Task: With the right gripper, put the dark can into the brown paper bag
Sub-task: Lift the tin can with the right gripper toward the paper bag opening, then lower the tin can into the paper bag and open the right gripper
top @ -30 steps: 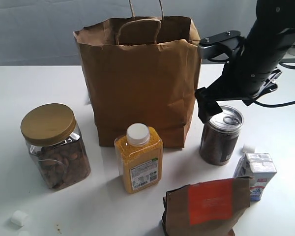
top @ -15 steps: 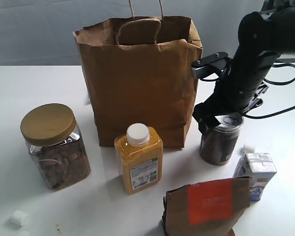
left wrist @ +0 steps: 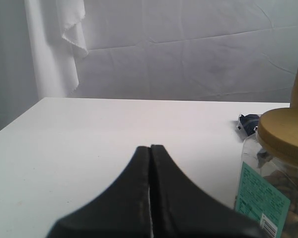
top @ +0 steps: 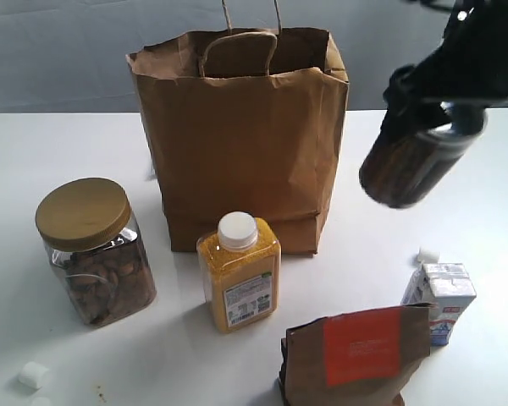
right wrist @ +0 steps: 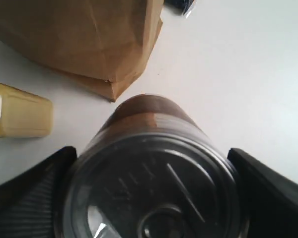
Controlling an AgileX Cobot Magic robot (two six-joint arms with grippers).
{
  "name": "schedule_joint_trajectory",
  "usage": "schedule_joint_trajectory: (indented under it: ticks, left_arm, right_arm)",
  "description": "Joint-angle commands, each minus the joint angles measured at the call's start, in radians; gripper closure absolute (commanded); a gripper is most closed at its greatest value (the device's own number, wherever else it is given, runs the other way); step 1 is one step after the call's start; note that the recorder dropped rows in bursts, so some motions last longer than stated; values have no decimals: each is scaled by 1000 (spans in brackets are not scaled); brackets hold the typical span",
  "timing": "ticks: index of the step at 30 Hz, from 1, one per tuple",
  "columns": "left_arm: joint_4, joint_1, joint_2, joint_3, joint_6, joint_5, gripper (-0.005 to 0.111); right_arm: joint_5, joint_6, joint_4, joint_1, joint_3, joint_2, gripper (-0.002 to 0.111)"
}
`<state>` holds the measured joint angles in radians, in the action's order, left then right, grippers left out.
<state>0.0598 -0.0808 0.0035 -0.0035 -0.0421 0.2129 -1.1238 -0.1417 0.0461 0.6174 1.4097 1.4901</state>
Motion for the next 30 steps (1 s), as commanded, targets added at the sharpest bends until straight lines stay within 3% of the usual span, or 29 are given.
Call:
schedule_joint_trajectory:
  ticks: [1,5,11,30]
  left_arm:
    - [3,-2,-3,4,-3,-5,107]
    - [3,-2,-3,4,-3,-5,107]
    - [3,-2,-3,4,-3,-5,107]
    - [3,-2,-3,4,-3,-5,107]
  right_arm:
    - [-24,38,19,2,174,-115,108]
    - [94,12,107,2,285,-123,108]
    - [277,-77,257,2,303,-55,108]
    - [494,-193,456,2,303,266,108]
